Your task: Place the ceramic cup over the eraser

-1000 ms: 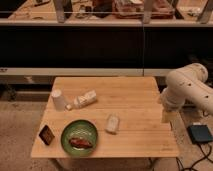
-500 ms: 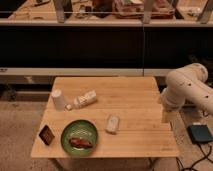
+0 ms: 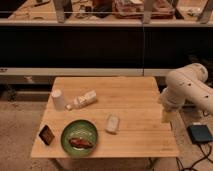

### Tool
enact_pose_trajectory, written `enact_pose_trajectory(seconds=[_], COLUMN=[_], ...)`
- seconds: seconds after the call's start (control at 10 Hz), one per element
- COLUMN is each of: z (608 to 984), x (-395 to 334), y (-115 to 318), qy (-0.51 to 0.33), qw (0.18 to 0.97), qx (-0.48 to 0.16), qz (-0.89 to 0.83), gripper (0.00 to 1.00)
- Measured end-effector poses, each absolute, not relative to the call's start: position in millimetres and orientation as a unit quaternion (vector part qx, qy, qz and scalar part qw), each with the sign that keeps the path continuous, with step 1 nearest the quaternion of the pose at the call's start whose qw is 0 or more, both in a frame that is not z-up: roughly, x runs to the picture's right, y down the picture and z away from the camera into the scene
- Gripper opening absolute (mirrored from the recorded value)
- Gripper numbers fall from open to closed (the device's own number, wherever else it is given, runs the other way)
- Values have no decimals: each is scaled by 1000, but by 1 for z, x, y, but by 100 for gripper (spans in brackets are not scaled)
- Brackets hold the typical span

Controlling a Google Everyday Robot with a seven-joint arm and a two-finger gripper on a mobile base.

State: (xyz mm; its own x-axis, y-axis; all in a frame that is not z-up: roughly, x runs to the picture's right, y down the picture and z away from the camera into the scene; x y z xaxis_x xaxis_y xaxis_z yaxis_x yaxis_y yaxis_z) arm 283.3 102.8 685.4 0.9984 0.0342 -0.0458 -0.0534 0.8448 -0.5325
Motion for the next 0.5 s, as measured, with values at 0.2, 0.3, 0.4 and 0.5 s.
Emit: enact_pose_trajectory(seconds=[0.2,0.3,0.4,0.5], z=[693,694,694,692], x=[217,182,144,106], y=[62,41,16,-9], qy=[-58,-98,-150,-208], qw=[966,967,964,957], qx=[-250,-235,-217,-200], qz=[9,4,6,13], gripper=[65,65,65,65])
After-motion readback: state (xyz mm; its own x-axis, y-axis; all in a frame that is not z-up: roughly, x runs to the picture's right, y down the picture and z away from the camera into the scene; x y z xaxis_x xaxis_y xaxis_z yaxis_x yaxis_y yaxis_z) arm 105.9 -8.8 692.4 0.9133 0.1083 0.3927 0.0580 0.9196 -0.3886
